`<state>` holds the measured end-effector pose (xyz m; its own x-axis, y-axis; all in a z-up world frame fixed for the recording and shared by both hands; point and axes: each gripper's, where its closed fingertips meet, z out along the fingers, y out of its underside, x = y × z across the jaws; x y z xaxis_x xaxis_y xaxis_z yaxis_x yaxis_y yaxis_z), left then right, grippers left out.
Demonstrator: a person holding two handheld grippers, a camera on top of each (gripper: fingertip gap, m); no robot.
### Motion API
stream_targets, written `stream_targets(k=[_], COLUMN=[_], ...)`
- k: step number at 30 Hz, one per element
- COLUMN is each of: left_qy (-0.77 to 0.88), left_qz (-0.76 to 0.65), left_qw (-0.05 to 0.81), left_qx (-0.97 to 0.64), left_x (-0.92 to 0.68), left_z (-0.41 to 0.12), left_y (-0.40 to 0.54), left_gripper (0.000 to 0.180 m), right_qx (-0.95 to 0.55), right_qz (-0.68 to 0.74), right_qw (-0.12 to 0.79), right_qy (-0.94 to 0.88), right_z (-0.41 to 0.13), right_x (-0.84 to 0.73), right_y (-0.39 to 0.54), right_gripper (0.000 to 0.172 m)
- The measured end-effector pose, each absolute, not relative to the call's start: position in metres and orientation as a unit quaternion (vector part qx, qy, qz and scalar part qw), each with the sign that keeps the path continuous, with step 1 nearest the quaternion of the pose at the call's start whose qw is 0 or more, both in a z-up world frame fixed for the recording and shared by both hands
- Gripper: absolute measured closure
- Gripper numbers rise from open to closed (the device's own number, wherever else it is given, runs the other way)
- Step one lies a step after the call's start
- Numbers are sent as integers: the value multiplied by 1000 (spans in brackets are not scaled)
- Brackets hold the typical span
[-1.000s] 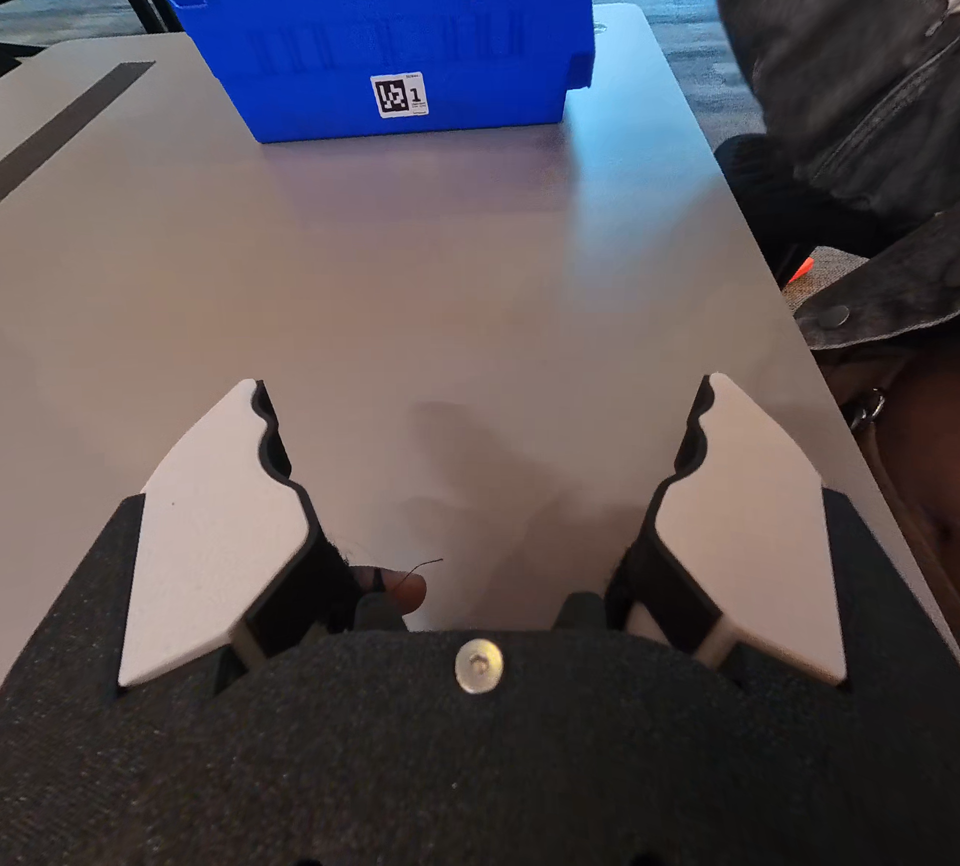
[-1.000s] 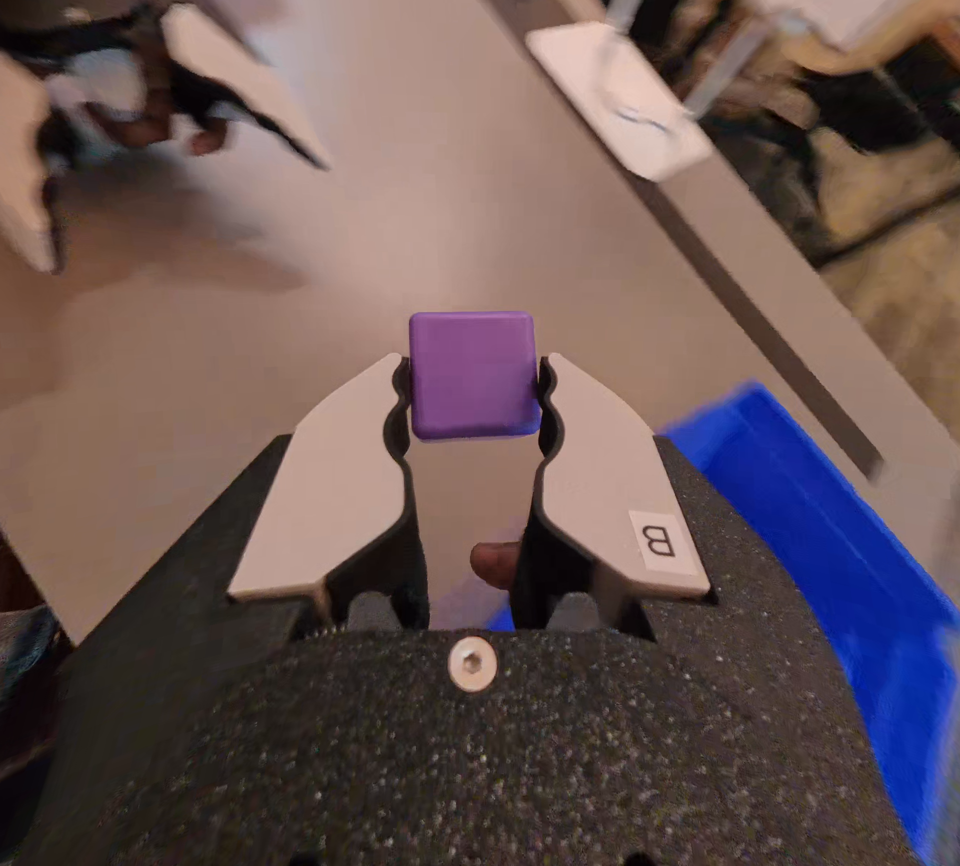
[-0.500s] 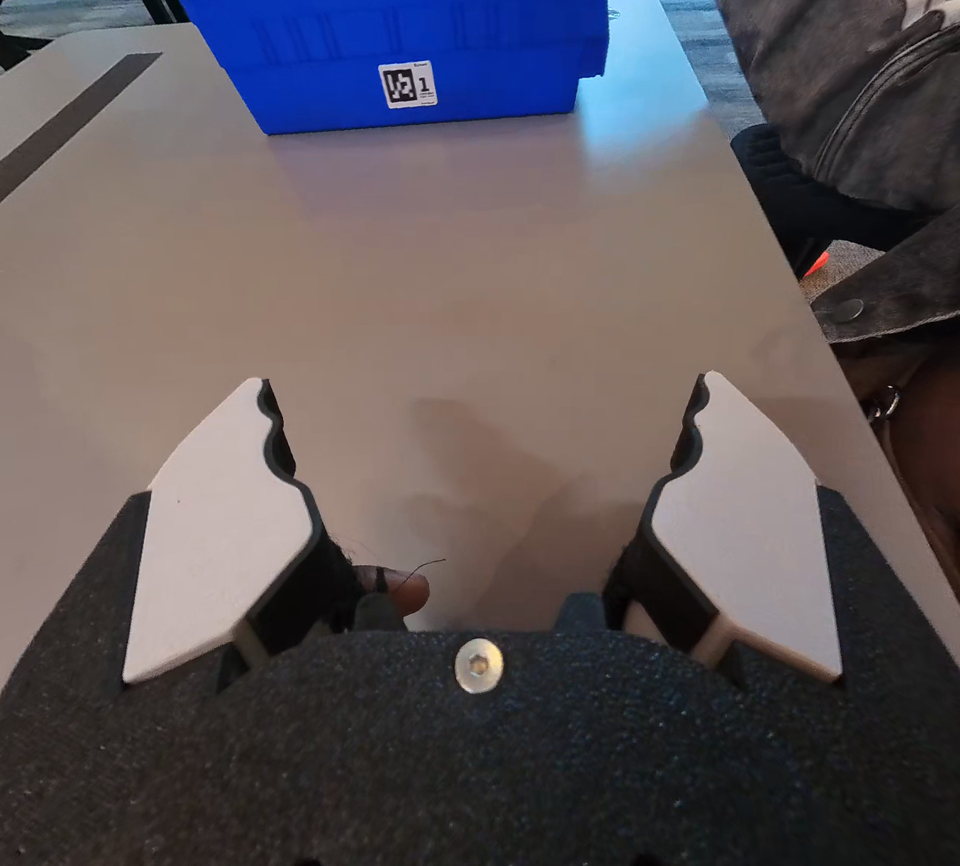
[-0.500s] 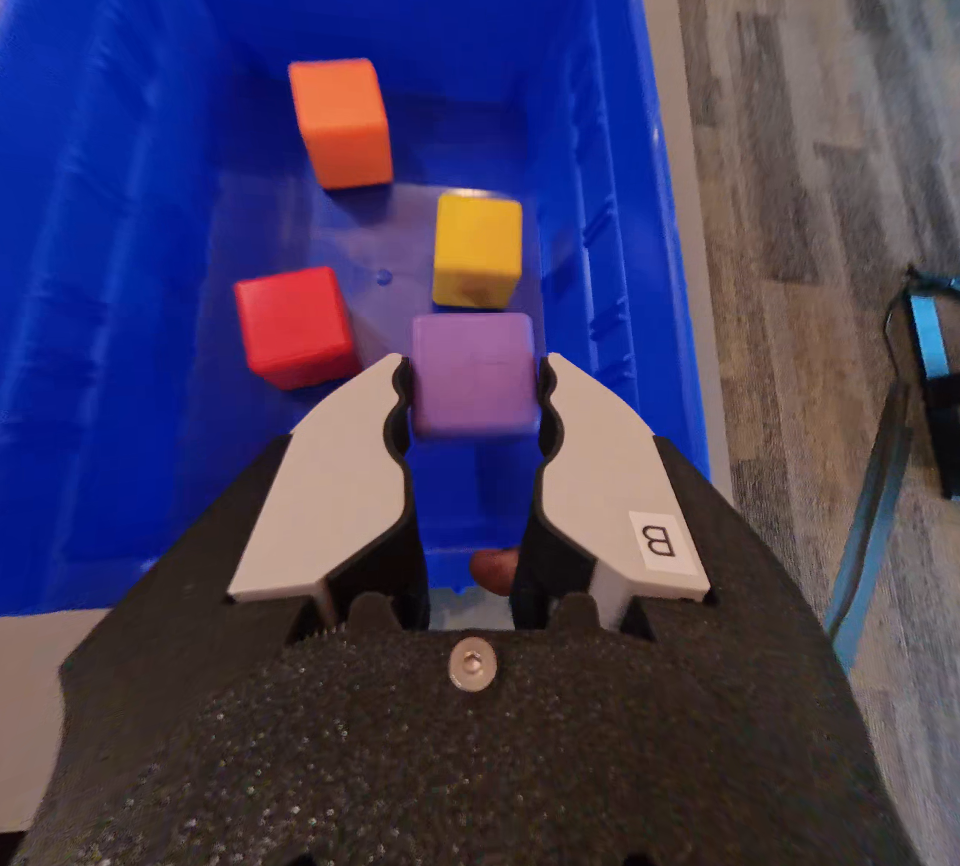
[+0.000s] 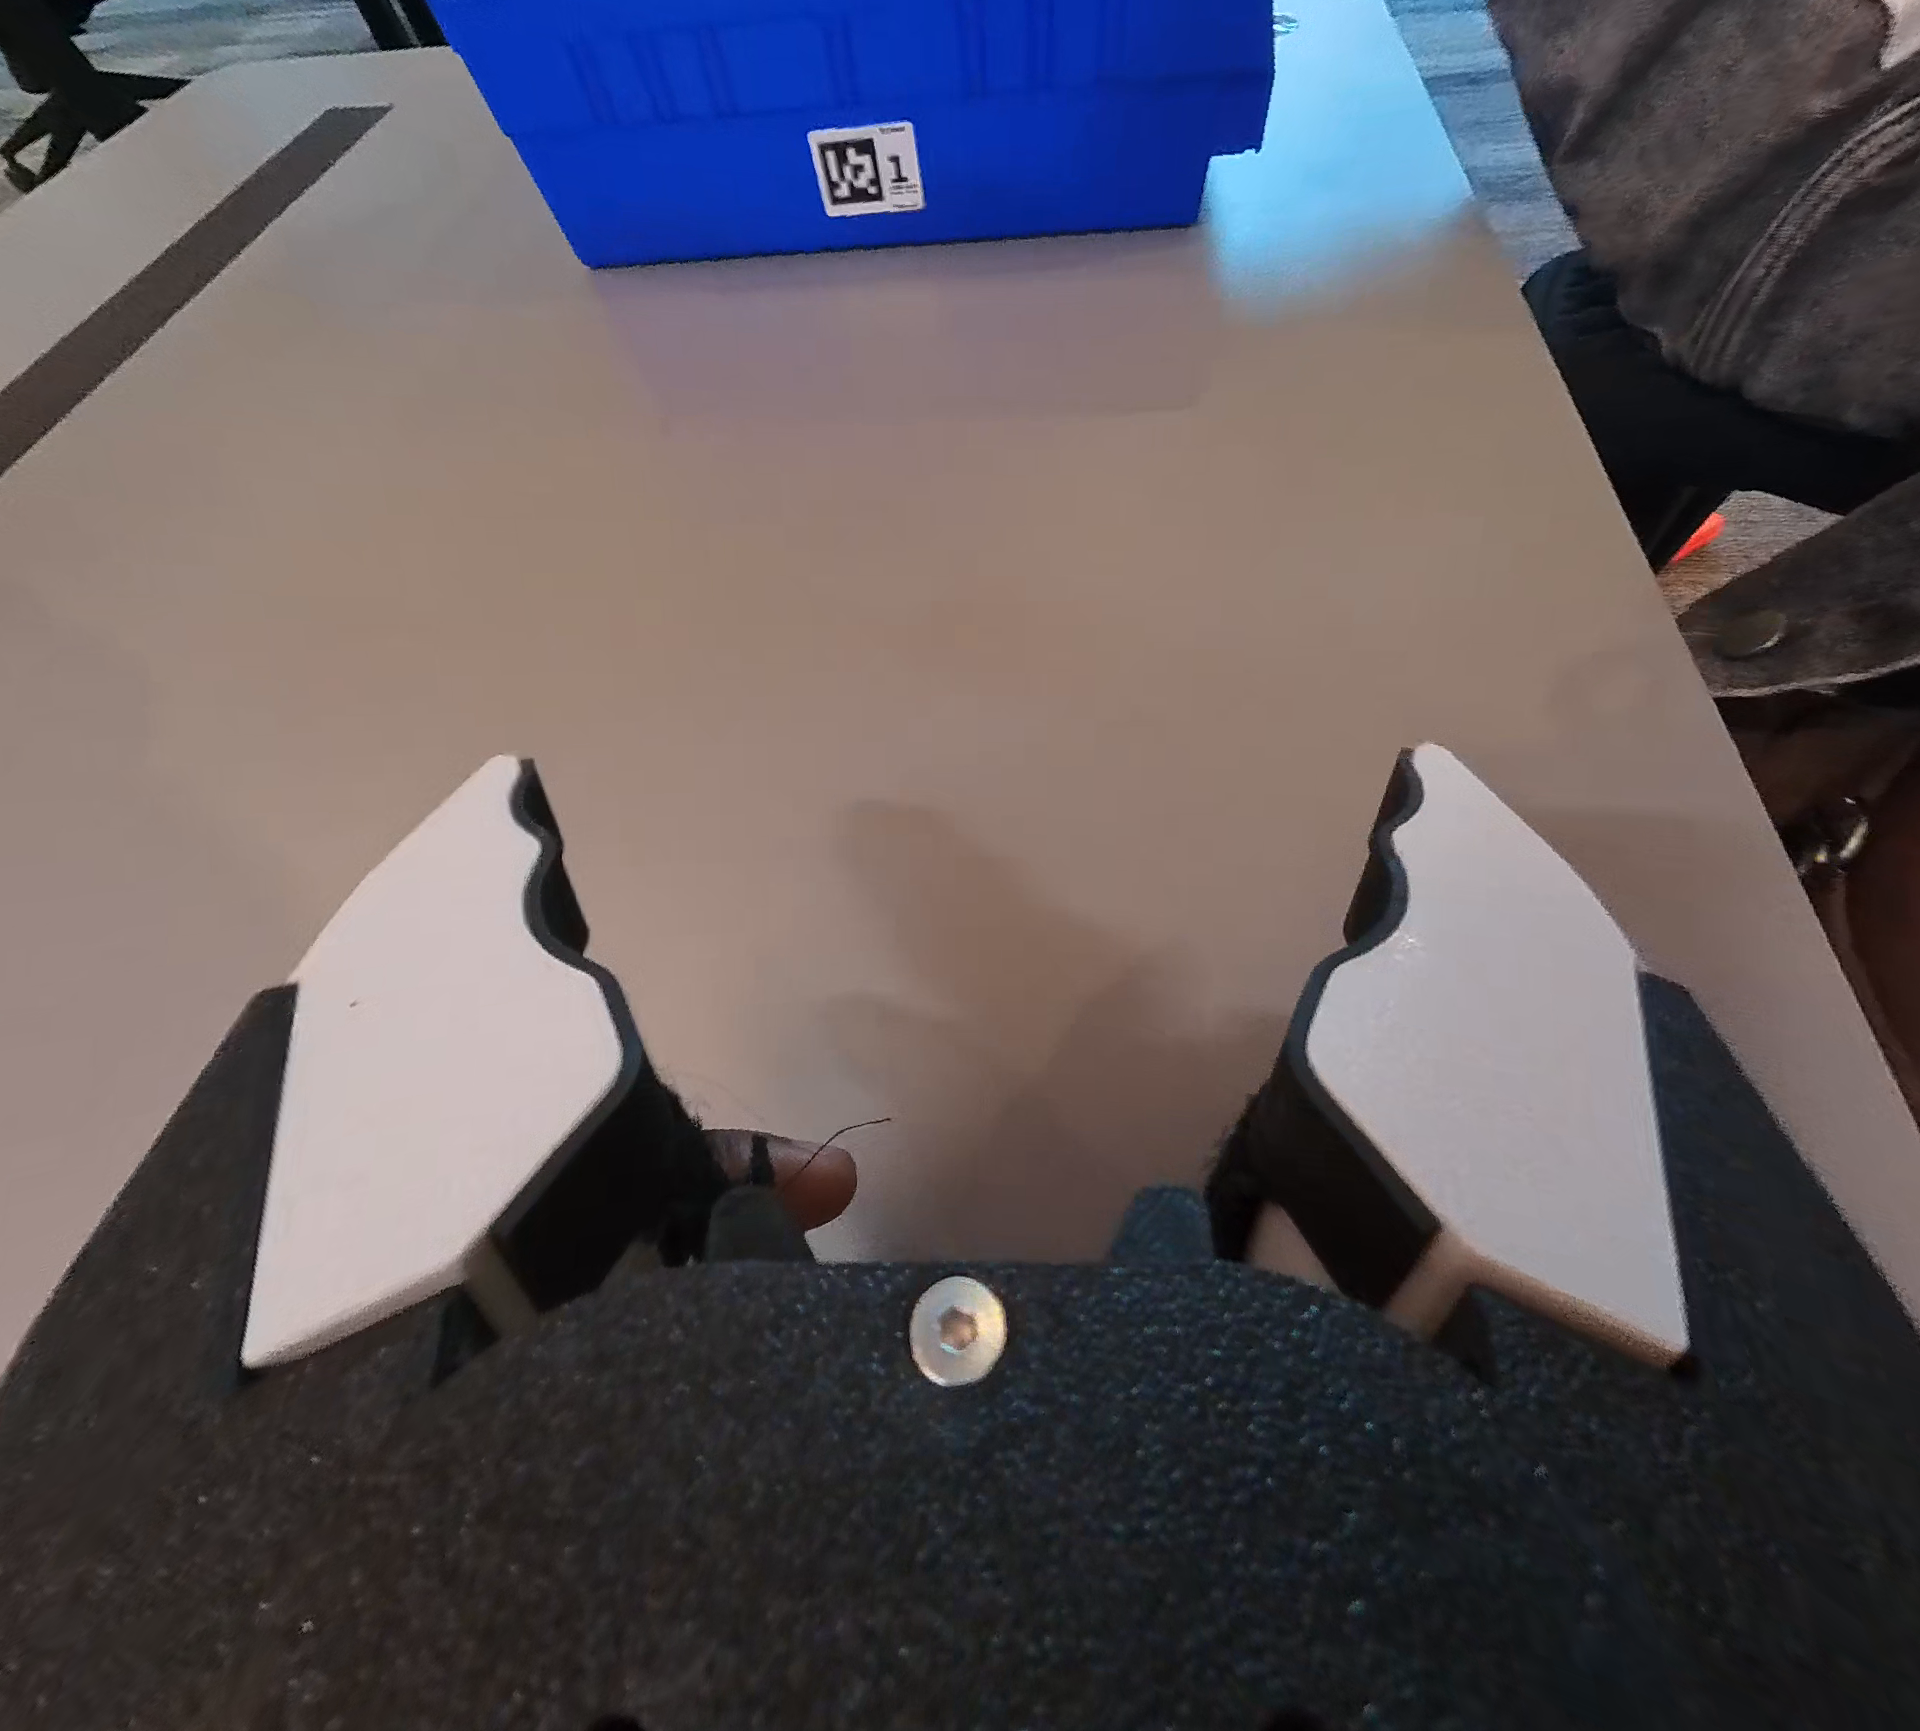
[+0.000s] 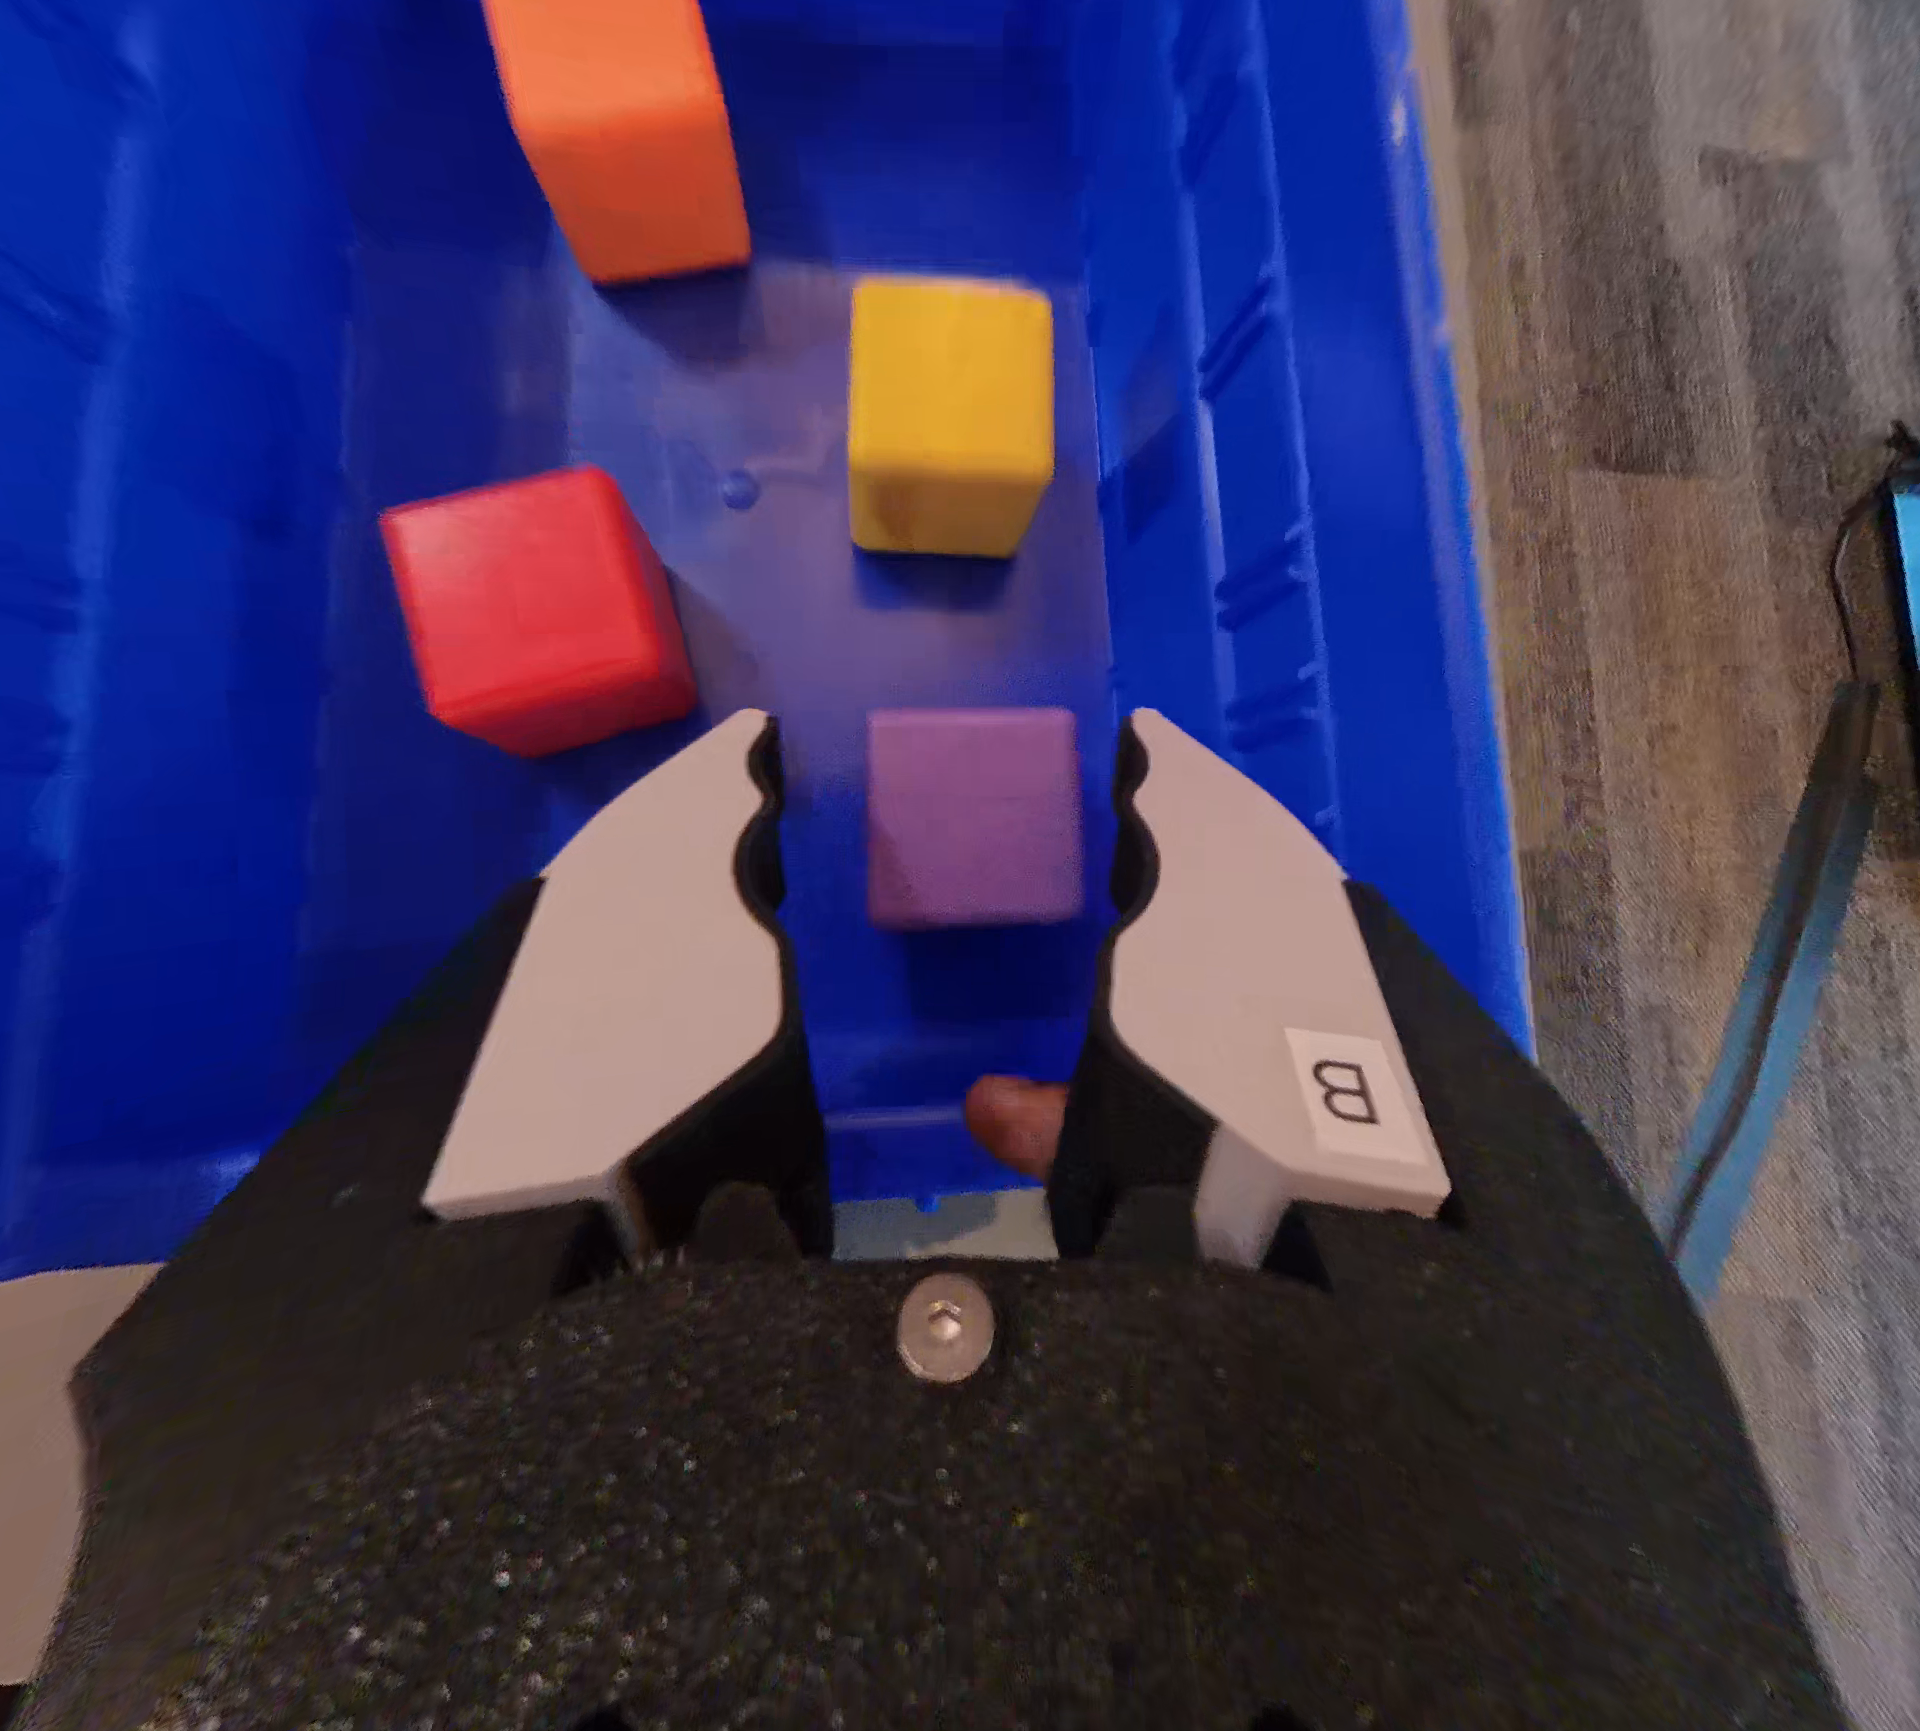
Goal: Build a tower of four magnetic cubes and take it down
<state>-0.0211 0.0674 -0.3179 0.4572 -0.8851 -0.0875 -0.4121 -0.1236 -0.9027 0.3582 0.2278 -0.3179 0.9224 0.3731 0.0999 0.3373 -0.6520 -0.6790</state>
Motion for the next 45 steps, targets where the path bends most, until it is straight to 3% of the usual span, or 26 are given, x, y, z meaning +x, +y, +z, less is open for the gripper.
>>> stream_targets(k=[4,10,17,18,19,20,21,24,25,26,27,28,30,34,37,45], left_qy=[398,149,76,70,84,98,87,75,62,50,43,43,52,39,18,41], left_qz=[-202,-126,10,37,54,50,38,73,100,120,131,139,166,153,143,113], left_qw=[510,632,694,693,700,721,730,702,691,677,659,638,637,626,577,446], left_qx=[-735,-750,-716,-716,-707,-684,-677,-705,-714,-724,-740,-756,-750,-764,-804,-887], left_x=[-40,-125,-206,-219,-225,-226,-231,-252,-263,-273,-282,-288,-299,-306,-314,-325], left_z=[-301,-217,-153,-148,-141,-130,-123,-127,-131,-137,-145,-155,-160,-171,-192,-248], left_y=[84,90,21,8,-6,-20,-30,-48,-52,-54,-55,-54,-53,-53,-49,-20], left_gripper=[34,34,36,58,136,177,180,180,173,151,116,94,74,38,33,63], right_qx=[-861,-777,-711,-706,-702,-697,-694,-703,-701,-703,-706,-711,-720,-748,-758,-815], right_qz=[74,108,82,77,72,68,69,62,59,58,56,50,45,69,73,57], right_qw=[467,592,660,660,655,651,650,636,633,625,616,609,592,553,541,436], right_qy=[-189,-186,-229,-244,-270,-293,-301,-312,-323,-335,-345,-349,-359,-360,-358,-377], right_z=[-265,-190,-147,-145,-146,-146,-145,-148,-150,-155,-160,-165,-176,-201,-210,-252], right_x=[330,289,257,253,249,244,241,235,232,228,225,224,219,206,199,187], right_y=[229,217,194,190,184,179,176,174,173,173,173,175,177,180,183,195], right_gripper=[77,24,25,33,76,143,172,172,172,162,142,116,80,27,24,35])
